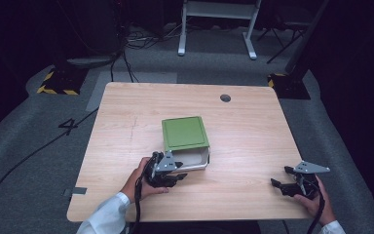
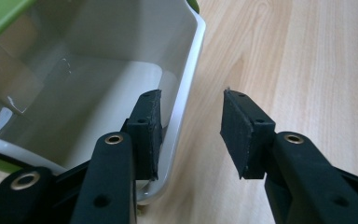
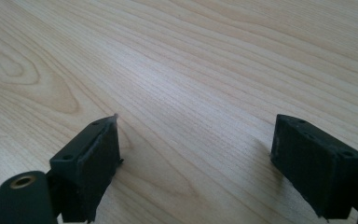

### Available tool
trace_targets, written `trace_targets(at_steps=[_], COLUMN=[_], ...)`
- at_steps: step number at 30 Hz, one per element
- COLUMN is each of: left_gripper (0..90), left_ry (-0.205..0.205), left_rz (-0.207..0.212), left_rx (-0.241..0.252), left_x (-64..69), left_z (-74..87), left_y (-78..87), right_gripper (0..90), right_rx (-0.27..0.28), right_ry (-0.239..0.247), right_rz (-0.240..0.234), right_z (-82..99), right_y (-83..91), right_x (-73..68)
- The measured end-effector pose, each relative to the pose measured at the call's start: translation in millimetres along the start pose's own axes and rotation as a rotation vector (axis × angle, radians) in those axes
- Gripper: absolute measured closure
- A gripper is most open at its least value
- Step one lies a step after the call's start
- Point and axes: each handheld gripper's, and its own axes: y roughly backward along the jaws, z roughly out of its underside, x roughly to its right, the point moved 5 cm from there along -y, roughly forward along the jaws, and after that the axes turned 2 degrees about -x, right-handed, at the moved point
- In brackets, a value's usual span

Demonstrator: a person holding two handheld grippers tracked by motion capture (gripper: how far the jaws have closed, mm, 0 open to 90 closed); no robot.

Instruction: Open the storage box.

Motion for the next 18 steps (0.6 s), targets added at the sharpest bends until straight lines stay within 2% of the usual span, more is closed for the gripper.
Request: trace_targets(at_steps=[7,13,16,18], left_gripper=[59.8,63.4,73.0,75.3], left_ry=[-0.003,-0.04,-0.053,-0.057], left_rz=[0.011,-0.009,-0.001,0.005], left_rx=[-0.004,-0.045,-0.052,-0.053], left_x=[-6.5,-9.1,-9.3,-8.7], left_z=[-7.7,-8.9,-7.9,-7.9], left_y=[-8.3,-10.5,-7.5,-6.9], right_gripper=[15.5,15.5,15.5,15.5], right_rx=[0.0,0.0,0.0,0.0], right_ry=[0.0,0.0,0.0,0.0], right_rz=[0.0,0.0,0.0,0.0], right_z=[0.0,0.0,0.0,0.0], right_y=[0.0,0.0,0.0,0.0], right_x=[0.0,0.0,0.0,0.0])
